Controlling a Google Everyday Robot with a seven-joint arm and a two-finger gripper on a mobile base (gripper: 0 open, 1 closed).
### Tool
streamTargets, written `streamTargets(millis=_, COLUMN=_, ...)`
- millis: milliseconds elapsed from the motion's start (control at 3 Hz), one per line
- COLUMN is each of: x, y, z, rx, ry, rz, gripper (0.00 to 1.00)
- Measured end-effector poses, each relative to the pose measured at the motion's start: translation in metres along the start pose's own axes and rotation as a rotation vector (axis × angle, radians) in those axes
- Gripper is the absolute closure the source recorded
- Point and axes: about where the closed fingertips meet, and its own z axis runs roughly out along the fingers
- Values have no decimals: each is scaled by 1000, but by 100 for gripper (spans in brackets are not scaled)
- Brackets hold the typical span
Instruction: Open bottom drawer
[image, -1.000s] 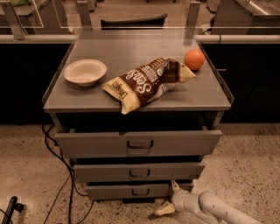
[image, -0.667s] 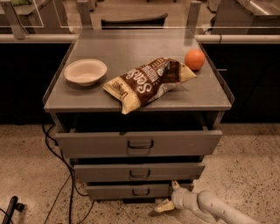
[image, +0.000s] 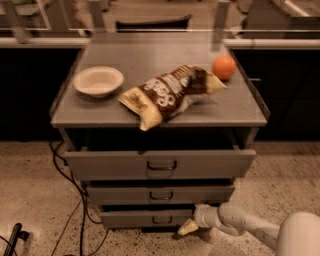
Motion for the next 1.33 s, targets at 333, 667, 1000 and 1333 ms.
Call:
streamTargets(millis=333, x=4, y=-3, z=-1, rx=-29, ry=79, rz=-34, gripper=0)
streamTargets(millis=667, x=7, y=0, z=-3, rx=-36, ry=96, rz=-41, gripper=0)
streamTargets(millis=1000, x=7, y=0, z=-4, rx=-36, ry=96, rz=-40, gripper=0)
streamTargets(millis=1333, x=24, y=58, z=-8, rx=-82, ry=63, rz=17, gripper=0)
